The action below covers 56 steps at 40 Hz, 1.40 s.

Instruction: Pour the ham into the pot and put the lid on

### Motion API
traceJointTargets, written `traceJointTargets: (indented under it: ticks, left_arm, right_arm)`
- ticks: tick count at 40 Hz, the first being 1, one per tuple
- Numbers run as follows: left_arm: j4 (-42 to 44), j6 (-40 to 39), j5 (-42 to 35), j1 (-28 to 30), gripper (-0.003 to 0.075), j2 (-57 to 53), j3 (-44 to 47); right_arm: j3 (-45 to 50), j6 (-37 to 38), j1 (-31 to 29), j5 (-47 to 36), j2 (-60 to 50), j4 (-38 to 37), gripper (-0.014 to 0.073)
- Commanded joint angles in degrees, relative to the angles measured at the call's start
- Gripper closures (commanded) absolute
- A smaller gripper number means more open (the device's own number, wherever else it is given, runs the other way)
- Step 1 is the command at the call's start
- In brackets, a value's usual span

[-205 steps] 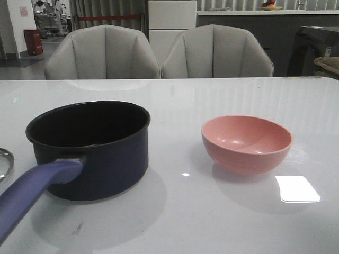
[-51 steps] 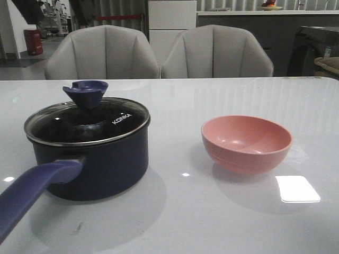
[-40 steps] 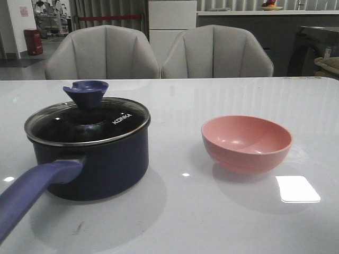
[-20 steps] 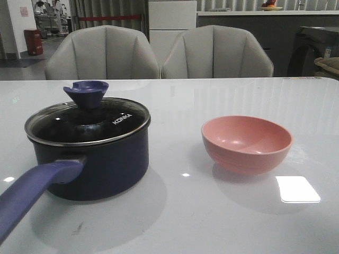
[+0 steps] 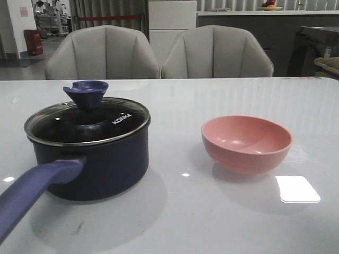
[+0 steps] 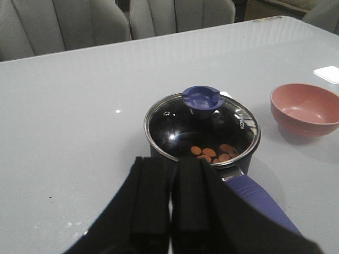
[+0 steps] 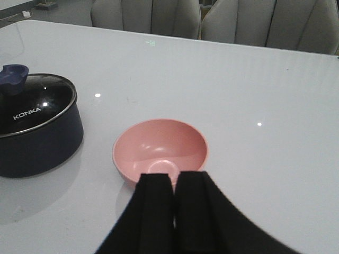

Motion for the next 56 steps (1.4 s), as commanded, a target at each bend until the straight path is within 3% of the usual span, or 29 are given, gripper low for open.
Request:
traceJointTargets:
  ticks: [1, 16, 21, 28, 35, 44, 56]
  left_arm:
    - [0.2, 0.0, -4.9, 0.1, 0.0607, 0.5, -1.6]
    - [0.2, 0.0, -5.0, 0.1, 0.0607, 0.5, -1.6]
    - [1.4, 0.0, -11.6, 1.6, 0.0607, 0.5, 0.2]
    - [4.4, 0.0, -27.2, 12.0, 0.0607, 0.4, 7.2]
    - [2.1, 0.0, -36.3, 20.1, 0.0607, -1.5, 15.2]
    - [-0.4, 0.0, -39.2, 23.4, 0.0607, -7.9, 22.5]
    - [-1.5, 0.0, -43.3, 23.6, 0.0607, -9.3, 28.0]
  right_arm:
    - [-1.7, -0.5, 0.0, -4.2, 0.2, 0.1, 0.0441]
    - [-1.7, -0.5, 0.0, -4.2, 0.2, 0.1, 0.0441]
    - [-1.7, -0.5, 0.0, -4.2, 0.2, 0.1, 0.0441]
    - [-1.7, -0.5, 0.0, -4.2, 0.2, 0.1, 0.0441]
    - [-1.7, -0.5, 0.0, -4.2, 0.2, 0.1, 0.0441]
    - [-1.7, -0.5, 0.0, -4.2, 0.2, 0.1, 0.0441]
    - [-1.7, -0.5, 0.0, -4.2, 0.2, 0.1, 0.0441]
